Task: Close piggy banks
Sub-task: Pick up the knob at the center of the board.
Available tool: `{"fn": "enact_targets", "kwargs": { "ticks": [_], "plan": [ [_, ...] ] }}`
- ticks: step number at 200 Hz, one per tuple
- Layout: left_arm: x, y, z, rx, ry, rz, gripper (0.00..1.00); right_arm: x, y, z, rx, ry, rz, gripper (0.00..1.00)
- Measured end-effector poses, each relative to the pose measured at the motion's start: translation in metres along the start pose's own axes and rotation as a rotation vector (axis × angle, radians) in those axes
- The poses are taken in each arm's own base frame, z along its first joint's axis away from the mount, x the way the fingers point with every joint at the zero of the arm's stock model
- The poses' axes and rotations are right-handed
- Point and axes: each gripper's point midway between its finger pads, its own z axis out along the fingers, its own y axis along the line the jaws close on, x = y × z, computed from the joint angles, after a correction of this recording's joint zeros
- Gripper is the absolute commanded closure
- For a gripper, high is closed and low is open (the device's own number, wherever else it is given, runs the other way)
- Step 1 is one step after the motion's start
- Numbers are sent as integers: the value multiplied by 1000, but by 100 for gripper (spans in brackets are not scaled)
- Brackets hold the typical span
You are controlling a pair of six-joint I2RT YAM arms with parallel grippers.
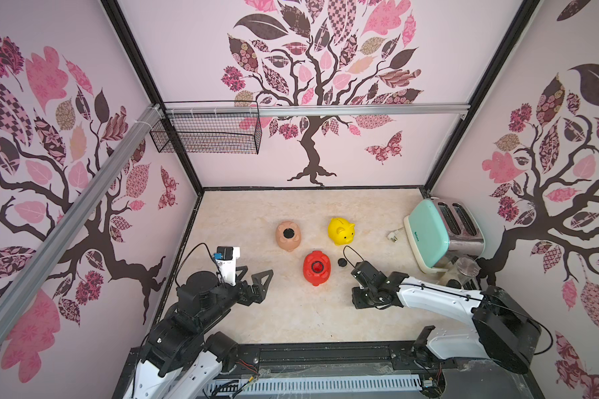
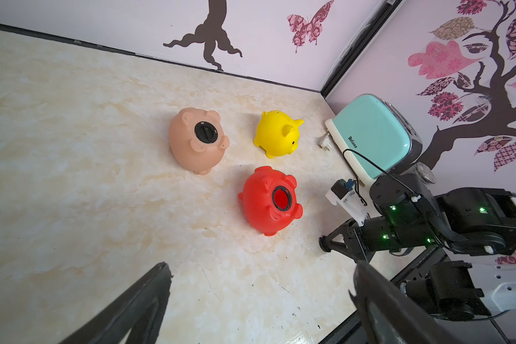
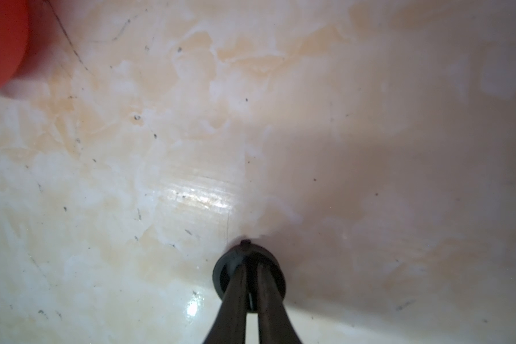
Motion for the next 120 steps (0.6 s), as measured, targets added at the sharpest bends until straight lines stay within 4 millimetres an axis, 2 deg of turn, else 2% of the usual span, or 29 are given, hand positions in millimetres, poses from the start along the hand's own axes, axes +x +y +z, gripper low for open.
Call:
{"fn": "enact_targets", "kwargs": {
  "ticks": [61,120],
  "plan": [
    [0,0,0,-1,0,1,2,-7,0,3,67,-17,-13,90],
    [0,-1,0,3,2,3,2,-12,0,5,107,-18,-13,100]
  ]
}}
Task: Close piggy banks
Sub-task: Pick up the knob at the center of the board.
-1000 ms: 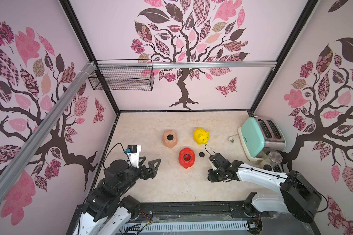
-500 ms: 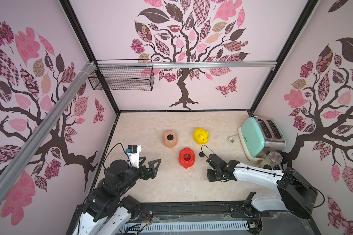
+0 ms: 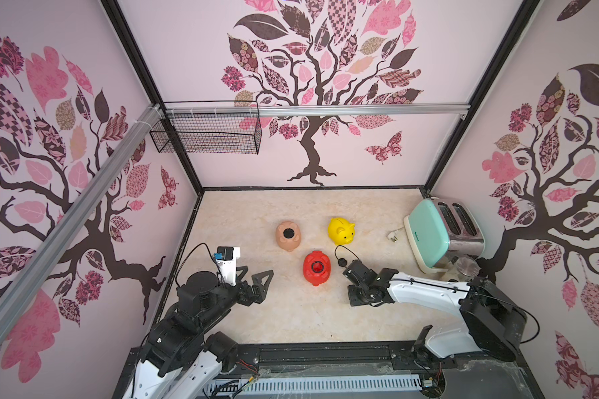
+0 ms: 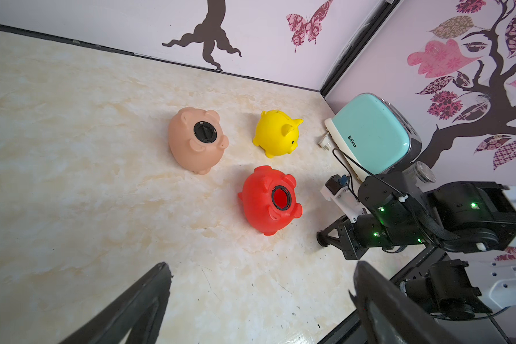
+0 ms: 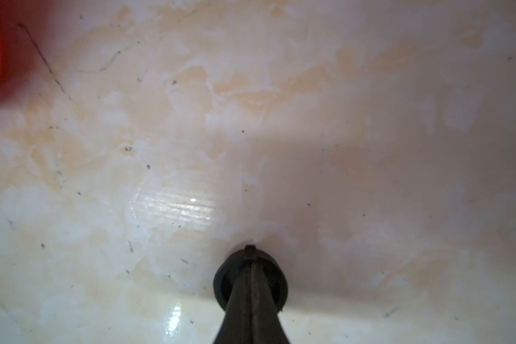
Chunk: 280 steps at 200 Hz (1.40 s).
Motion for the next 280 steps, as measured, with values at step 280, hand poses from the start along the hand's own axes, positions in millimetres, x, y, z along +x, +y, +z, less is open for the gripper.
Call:
{"fn": "enact_targets", "kwargs": {
  "ticks": [280],
  "plan": [
    [3,-3,-1,18,2,0,2,-3,-11,0,115,25,152,100]
  ]
}}
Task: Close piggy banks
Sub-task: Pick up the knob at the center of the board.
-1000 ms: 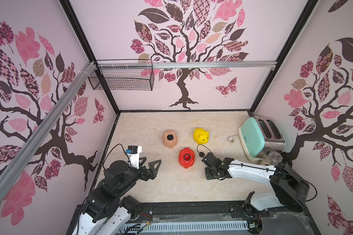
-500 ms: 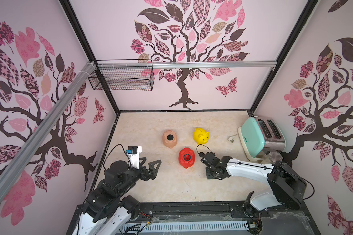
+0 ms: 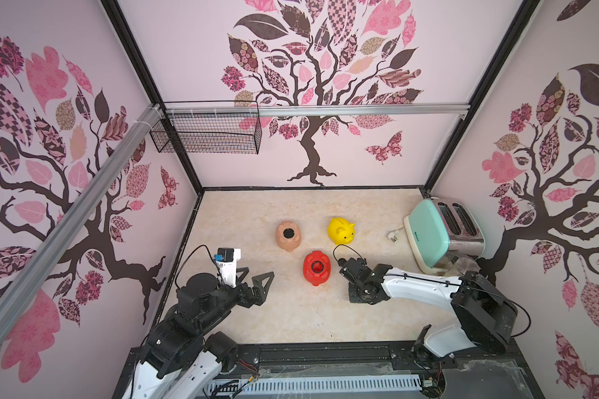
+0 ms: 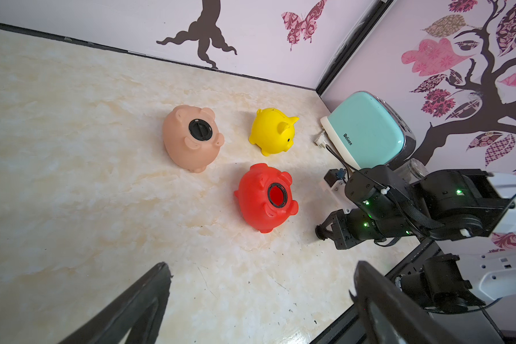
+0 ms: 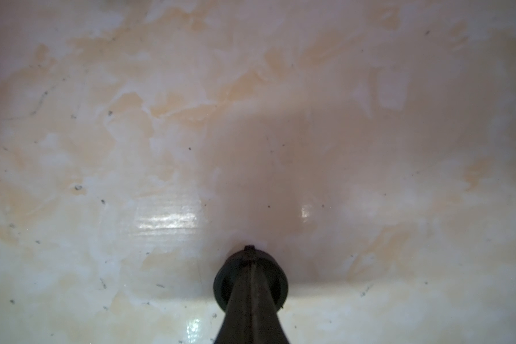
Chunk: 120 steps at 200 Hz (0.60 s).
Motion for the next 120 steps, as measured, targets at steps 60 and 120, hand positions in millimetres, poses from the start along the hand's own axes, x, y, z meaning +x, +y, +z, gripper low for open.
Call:
{"fn": "enact_targets", "kwargs": {
  "ticks": [60,120],
  "plan": [
    [0,2,2,-13,3,-8,2,-4,3,0,-1,-12,20,100],
    [3,10,28,-39,9,-104,4,1,-2,-9,-40,-23,39,100]
  ]
}}
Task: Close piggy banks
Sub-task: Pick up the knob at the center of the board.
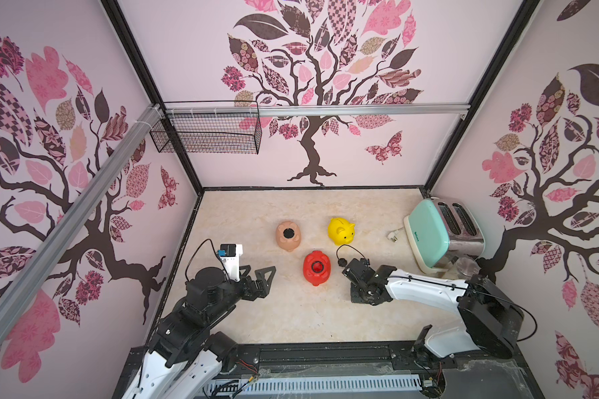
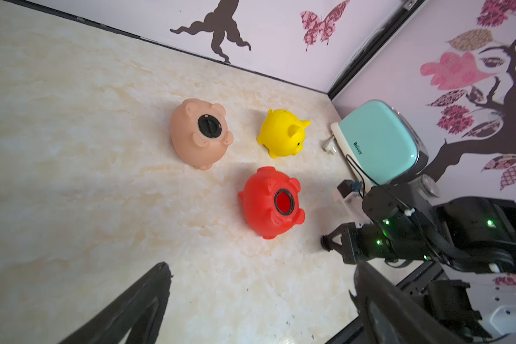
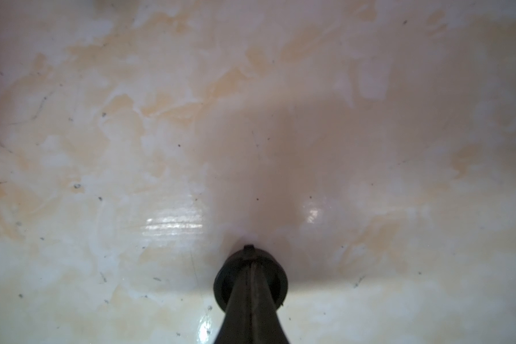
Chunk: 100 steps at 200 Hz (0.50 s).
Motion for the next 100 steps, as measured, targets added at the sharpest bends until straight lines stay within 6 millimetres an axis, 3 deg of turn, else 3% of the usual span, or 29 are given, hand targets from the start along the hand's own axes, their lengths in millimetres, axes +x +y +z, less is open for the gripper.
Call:
{"fn": "enact_targets", "kwargs": {
  "ticks": [59,100],
  "plan": [
    [12,8,61,-26,72,-74,6,-8,0,-25,-37,-34,29,100],
    [46,31,88,-40,122,-139,8,-39,23,-69,-118,-104,89,100]
  ]
}}
